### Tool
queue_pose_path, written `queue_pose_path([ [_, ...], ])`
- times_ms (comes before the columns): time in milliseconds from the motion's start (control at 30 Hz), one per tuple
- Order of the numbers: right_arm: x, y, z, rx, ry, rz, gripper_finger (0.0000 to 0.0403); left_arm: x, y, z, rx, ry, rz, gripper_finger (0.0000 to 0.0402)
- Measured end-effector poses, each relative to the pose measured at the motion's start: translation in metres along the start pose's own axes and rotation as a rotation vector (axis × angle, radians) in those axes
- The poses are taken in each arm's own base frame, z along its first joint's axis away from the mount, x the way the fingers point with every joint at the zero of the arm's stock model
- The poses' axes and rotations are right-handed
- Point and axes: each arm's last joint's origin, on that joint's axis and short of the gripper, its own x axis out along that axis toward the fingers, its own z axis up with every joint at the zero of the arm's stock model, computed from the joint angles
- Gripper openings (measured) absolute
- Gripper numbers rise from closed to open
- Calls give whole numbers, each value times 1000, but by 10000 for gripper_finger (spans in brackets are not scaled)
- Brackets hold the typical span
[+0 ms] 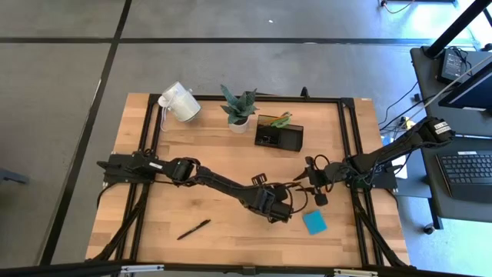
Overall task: Pick and place office supplies into organizer
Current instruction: Put the right black pen into the desk organizer
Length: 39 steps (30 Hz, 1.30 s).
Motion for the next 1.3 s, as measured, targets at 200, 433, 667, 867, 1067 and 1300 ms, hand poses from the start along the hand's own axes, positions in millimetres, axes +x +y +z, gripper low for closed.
queue_pose_path([
  [200, 0, 1, 0, 2, 0, 44, 168, 1, 1, 3, 4, -14, -3, 17],
  [433, 0, 1, 0, 4, -1, 41, 111, 3, 4, 6, -2, -1, -21, 16],
  [667, 0, 1, 0, 0, -1, 41, 53, 3, 4, 6, -2, -6, -14, 21],
  [867, 0, 1, 0, 2, -1, 40, 50, 3, 5, 6, -2, -18, 6, 45],
  [1067, 0, 0, 1, 3, 0, 15, 50, -7, 13, 6, 30, 37, 4, 80],
  [1300, 0, -2, 28, -39, 84, -86, 50, -66, 35, 9, 84, 38, 60, 119],
])
